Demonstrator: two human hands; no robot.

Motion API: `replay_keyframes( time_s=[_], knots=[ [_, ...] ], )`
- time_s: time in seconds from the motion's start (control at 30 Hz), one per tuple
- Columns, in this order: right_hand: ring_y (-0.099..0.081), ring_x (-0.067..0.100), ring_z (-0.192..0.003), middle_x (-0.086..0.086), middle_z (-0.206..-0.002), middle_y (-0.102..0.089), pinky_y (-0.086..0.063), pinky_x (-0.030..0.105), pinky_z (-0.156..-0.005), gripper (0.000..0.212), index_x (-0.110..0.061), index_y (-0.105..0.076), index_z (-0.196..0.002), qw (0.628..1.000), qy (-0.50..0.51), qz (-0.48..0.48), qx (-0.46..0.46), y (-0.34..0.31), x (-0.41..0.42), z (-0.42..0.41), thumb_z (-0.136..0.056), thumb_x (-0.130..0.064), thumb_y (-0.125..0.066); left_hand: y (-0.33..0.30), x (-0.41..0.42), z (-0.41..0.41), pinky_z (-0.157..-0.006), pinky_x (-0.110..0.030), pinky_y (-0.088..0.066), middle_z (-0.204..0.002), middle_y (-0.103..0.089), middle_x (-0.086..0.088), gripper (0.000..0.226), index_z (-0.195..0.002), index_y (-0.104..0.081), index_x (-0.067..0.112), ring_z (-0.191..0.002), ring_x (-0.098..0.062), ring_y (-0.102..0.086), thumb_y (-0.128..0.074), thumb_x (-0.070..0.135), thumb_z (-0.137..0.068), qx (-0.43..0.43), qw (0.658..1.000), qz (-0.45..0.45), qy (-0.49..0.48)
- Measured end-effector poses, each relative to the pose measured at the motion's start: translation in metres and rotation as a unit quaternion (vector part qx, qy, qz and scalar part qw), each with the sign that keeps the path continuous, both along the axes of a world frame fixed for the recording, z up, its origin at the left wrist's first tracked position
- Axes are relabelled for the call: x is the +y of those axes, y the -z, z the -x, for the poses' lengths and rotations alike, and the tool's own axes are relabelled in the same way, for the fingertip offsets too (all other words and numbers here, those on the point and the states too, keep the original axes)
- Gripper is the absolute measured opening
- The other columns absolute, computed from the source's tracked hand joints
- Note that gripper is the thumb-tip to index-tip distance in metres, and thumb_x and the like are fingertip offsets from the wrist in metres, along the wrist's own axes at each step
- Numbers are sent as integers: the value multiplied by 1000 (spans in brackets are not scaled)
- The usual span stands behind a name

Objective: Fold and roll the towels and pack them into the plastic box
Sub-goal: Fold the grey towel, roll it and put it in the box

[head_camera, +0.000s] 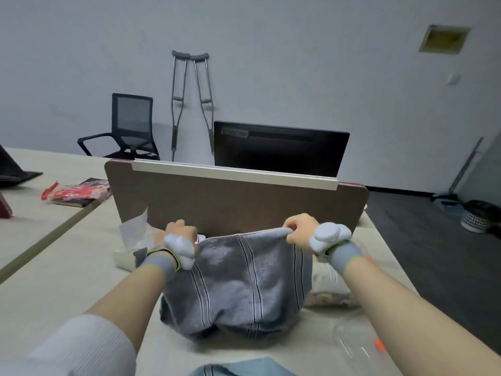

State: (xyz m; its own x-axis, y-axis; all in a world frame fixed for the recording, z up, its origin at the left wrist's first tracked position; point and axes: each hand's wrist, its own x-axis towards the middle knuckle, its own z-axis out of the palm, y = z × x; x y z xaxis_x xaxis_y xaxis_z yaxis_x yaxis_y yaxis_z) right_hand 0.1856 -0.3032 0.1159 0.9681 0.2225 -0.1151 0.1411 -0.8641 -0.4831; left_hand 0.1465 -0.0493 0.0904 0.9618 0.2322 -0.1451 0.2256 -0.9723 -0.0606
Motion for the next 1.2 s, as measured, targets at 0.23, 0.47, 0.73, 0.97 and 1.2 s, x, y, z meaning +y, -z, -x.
replay_keyframes(
  time_s=[0.23, 0.47, 0.73, 0.97, 1.2],
  knots=[
    [-50, 18, -73, -7, -62, -49, -42, 27, -66, 36, -25, -49, -56, 993, -9, -107, -43, -5, 16, 12, -74, 5, -57, 2, -80, 0, -102, -26, -42, -127, -58, -1, 53, -129, -53, 19, -120, -19, -55, -68, 23, -79, -25, 913, 399, 81],
    [-54, 19, -79, -1, -77, -58, -47, 27, -64, 25, -21, -55, -75, 983, 59, -166, -41, 10, 7, 16, -70, 1, -65, -12, -89, -9, -68, -24, -39, -64, -49, 5, 30, -59, -46, 24, -74, -20, -49, -58, 14, -85, -130, 915, 376, 61],
    [-53, 13, -74, -9, -64, -54, -42, 14, -64, 25, -25, -60, -66, 964, 85, -245, 61, 55, 34, 17, -82, -6, -64, -62, -57, -13, -74, -24, -39, -84, -53, -3, 17, -84, -51, 17, -80, -23, -48, -45, 2, -86, -258, 881, 395, 29],
    [-46, 12, -55, 2, -101, -45, -35, 19, -44, 31, -13, -53, -112, 940, 60, -320, 105, 37, 65, 24, -85, 2, -54, -84, -40, -8, -94, -30, -45, -115, -64, -11, 32, -107, -64, 10, -109, -30, -59, -44, -1, -84, -175, 934, 312, 16],
    [-53, 14, -60, 2, -84, -54, -40, 18, -48, 16, -15, -53, -81, 930, 13, -346, 127, 36, 84, 39, -93, -6, -48, -74, -35, 5, -73, -25, -41, -86, -57, -5, 12, -88, -60, 13, -82, -22, -53, -52, 6, -84, -178, 935, 306, 13]
  ],
)
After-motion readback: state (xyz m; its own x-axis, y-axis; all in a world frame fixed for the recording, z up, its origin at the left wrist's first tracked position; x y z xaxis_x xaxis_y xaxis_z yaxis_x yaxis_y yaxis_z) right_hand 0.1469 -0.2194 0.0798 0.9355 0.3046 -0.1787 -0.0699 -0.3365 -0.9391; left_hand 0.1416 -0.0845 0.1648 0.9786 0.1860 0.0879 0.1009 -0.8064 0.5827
